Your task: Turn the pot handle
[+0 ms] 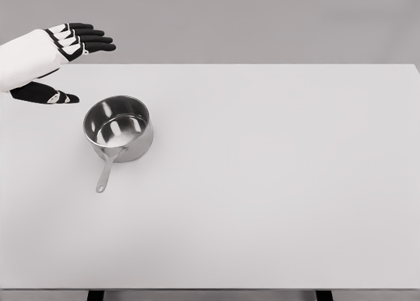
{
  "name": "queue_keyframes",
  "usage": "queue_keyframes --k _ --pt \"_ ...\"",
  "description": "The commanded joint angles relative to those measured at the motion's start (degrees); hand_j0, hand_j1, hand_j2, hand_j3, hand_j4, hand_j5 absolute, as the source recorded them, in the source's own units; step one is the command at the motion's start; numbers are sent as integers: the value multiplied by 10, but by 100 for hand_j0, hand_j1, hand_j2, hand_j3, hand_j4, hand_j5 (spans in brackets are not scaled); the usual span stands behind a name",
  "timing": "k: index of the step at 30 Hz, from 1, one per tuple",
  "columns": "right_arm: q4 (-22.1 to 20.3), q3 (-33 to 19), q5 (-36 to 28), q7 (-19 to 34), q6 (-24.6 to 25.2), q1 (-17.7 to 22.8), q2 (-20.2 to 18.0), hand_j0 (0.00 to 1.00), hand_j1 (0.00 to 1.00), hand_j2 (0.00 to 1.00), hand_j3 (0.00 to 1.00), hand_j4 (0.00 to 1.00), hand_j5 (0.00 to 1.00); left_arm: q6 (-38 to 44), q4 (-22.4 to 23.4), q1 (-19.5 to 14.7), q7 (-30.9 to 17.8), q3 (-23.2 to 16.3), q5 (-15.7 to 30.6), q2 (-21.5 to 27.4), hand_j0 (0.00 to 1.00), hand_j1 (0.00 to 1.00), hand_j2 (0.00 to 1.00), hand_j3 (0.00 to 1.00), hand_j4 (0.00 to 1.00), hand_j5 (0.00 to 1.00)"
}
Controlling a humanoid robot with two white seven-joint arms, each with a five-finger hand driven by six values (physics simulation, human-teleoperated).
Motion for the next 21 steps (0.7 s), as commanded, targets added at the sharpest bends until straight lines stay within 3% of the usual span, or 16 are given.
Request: queue_keyframes --k 1,7,9,12,15,19,21 --pt "1 0 0 -4 -4 0 0 100 100 100 100 100 100 0 0 1 0 1 4 2 100 100 100 100 100 100" --pt "-3 1 0 -1 -1 0 0 100 100 100 100 100 100 0 -1 1 5 1 3 -2 100 100 100 100 100 100" --pt "-1 1 0 -1 1 0 0 100 100 100 100 100 100 0 -1 3 56 -7 -9 -1 100 100 100 100 100 100" --pt "-1 1 0 -1 1 0 0 100 100 100 100 100 100 0 -8 26 91 -10 -23 -1 100 100 100 100 100 100" --pt "-1 1 0 -1 1 0 0 100 100 100 100 100 100 0 -37 42 90 -11 -30 -18 100 100 100 100 100 100" --pt "-1 1 0 -1 1 0 0 100 100 100 100 100 100 0 -55 35 90 -3 -28 -21 100 100 100 100 100 100" --pt "-1 1 0 -1 1 0 0 100 100 100 100 100 100 0 -63 40 88 -11 -30 -51 100 100 100 100 100 100"
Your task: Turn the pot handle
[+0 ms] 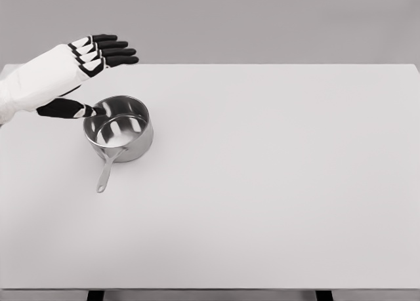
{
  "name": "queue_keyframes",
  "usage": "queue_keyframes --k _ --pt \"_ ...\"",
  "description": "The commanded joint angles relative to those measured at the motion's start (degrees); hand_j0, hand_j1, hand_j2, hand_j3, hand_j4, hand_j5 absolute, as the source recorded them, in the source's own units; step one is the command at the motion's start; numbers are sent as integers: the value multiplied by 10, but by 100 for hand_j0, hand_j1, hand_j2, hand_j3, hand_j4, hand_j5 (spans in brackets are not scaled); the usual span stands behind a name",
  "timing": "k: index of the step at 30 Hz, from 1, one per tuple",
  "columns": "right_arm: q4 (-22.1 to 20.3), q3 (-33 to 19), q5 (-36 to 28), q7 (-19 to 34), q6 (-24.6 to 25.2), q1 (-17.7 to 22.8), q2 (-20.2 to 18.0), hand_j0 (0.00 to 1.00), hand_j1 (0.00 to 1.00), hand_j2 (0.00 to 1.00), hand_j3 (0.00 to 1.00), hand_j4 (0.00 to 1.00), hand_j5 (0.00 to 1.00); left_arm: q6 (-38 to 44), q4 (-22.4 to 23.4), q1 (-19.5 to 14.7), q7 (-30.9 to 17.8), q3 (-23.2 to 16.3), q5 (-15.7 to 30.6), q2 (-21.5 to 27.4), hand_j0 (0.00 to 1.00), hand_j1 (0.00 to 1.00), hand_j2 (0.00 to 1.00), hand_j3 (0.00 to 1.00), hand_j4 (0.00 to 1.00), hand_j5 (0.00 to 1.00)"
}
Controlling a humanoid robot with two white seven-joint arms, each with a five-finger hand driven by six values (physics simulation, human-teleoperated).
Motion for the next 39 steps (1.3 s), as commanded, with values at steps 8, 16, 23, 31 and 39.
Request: queue_keyframes --k 8,16,23,31,39 --pt "0 0 0 0 0 0 0 100 100 100 100 100 100 0 -12 4 -14 -38 -41 -83 100 100 100 100 100 100" --pt "0 0 0 0 0 0 0 100 100 100 100 100 100 0 -21 26 -13 -70 -69 -85 100 100 100 100 100 100" --pt "0 0 0 0 0 0 0 100 100 100 100 100 100 0 -21 43 -13 -70 -93 -95 100 100 100 100 100 100" --pt "-1 -1 0 0 0 0 0 100 100 100 100 100 100 0 -19 44 -14 -69 -99 -88 100 100 100 100 100 100" --pt "-1 -1 0 0 0 0 0 100 100 100 100 100 100 0 -19 62 -13 -68 -114 -78 100 100 100 100 100 100"
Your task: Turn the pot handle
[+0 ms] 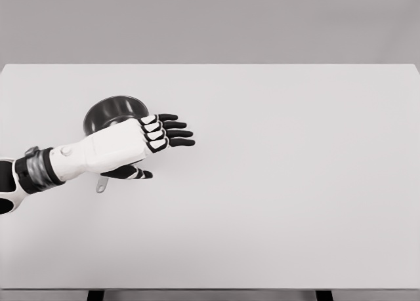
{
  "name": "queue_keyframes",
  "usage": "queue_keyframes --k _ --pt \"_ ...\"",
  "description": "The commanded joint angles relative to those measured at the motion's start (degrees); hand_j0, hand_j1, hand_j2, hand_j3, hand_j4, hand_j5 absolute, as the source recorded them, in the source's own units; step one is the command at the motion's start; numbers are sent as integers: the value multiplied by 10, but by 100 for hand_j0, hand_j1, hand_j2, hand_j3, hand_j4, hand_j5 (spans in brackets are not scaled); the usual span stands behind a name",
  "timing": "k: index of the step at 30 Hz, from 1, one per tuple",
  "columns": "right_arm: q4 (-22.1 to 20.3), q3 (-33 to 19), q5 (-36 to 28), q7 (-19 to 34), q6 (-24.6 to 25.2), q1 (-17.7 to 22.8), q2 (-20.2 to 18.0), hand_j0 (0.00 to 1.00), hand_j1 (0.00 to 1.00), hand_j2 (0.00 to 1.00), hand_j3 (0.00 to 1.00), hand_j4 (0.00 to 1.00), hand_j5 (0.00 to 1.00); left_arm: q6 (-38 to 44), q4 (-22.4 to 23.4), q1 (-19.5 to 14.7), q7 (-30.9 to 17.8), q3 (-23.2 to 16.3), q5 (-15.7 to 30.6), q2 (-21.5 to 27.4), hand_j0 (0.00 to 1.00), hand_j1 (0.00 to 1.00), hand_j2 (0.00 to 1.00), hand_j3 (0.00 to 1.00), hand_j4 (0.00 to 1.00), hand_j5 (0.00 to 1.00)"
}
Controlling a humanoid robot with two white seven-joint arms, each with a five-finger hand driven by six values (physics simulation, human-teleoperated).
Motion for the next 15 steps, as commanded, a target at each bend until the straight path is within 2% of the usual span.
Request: queue_keyframes --k 1,9,12,15 --pt "0 0 0 0 0 0 0 100 100 100 100 100 100 0 0 0 0 1 2 1 100 100 100 100 100 100" --pt "0 1 0 0 0 0 0 100 100 100 100 100 100 0 5 4 0 3 -11 0 100 100 100 100 100 100" --pt "0 1 0 0 0 0 0 100 100 100 100 100 100 0 33 4 1 4 -18 -2 100 100 100 100 100 100" --pt "1 1 0 0 0 0 0 100 100 100 100 100 100 0 36 4 1 4 -19 -3 100 100 100 100 100 100"
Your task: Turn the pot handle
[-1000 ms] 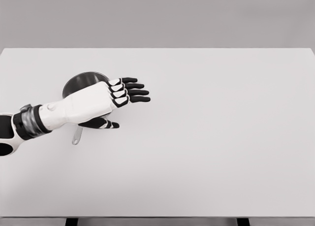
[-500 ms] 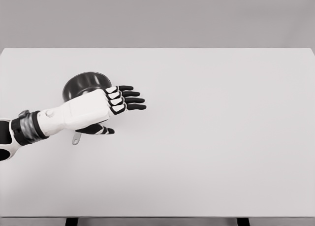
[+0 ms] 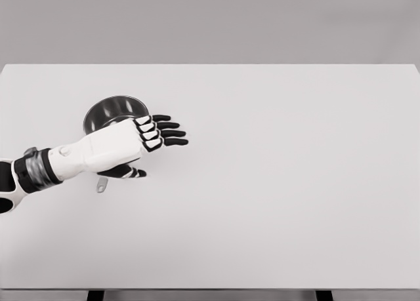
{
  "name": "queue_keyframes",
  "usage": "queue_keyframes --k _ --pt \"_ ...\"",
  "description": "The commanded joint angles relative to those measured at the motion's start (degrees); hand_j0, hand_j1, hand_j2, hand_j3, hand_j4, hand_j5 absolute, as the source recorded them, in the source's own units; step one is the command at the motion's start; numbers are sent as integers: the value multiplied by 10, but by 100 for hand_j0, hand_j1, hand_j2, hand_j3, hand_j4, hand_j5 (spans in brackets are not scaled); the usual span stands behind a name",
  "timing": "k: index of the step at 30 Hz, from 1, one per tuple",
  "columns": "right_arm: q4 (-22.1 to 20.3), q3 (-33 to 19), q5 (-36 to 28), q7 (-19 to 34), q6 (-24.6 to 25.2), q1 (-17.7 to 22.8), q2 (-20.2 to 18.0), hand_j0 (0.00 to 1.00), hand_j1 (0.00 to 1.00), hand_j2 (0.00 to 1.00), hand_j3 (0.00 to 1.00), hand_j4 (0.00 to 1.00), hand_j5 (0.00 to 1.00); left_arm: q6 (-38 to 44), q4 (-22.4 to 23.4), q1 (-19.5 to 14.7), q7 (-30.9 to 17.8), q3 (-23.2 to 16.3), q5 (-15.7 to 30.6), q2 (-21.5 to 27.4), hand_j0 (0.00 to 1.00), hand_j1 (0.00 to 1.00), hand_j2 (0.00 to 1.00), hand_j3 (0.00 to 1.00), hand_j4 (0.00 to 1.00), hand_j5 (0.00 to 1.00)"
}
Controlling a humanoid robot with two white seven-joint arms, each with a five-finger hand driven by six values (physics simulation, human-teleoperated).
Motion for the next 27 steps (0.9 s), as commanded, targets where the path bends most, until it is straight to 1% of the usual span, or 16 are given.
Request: queue_keyframes --k 1,3,12,15,22,27 --pt "0 0 0 0 0 0 0 100 100 100 100 100 100 0 7 3 1 0 2 -1 100 100 100 100 100 100" --pt "0 0 0 0 0 0 0 100 100 100 100 100 100 0 12 11 1 2 -3 -2 100 100 100 100 100 100" --pt "0 -1 0 0 0 0 0 100 100 100 100 100 100 0 15 11 1 3 -9 1 100 100 100 100 100 100" --pt "1 0 0 0 0 0 0 100 100 100 100 100 100 0 29 11 1 4 -9 1 100 100 100 100 100 100" --pt "0 -1 0 0 0 0 0 100 100 100 100 100 100 0 29 11 1 4 -9 9 100 100 100 100 100 100" --pt "0 -2 0 0 0 -1 0 100 100 100 100 100 100 0 49 18 4 4 -9 9 100 100 100 100 100 100"
